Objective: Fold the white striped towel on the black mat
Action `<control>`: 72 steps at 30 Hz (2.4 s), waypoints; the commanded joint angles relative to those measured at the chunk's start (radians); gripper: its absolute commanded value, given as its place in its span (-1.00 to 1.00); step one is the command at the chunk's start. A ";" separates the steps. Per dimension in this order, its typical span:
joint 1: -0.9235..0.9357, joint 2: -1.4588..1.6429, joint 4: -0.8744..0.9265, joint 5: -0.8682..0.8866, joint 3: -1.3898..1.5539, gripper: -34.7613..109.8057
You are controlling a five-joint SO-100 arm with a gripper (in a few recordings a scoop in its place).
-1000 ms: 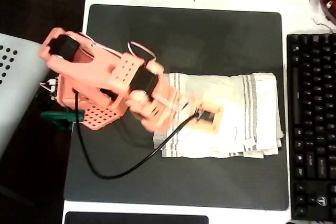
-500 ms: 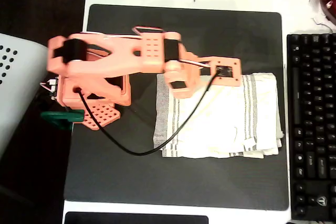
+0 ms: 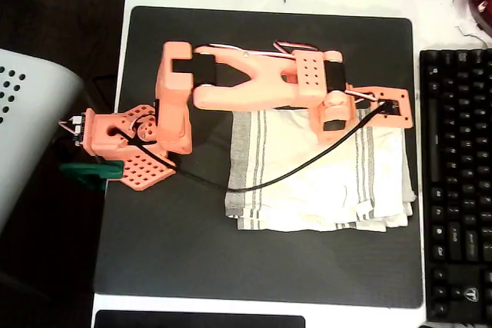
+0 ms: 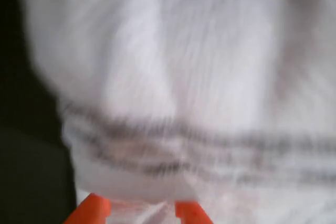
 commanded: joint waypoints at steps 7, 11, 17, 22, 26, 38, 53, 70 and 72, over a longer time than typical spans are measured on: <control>0.020 -0.124 -0.126 -0.023 -0.224 -0.29; 0.020 -0.035 -0.031 -0.035 -0.206 -0.28; 0.017 0.241 0.072 -0.035 0.008 -0.28; 0.017 0.535 0.100 -0.011 0.281 -0.32; 0.034 0.830 0.086 -0.005 0.549 -0.39; 0.098 1.471 0.118 -0.038 1.108 -0.52; 0.087 1.973 0.276 0.005 1.422 -0.52; 0.110 2.103 0.244 0.002 1.588 -0.52; 0.106 2.103 0.244 0.002 1.588 -0.52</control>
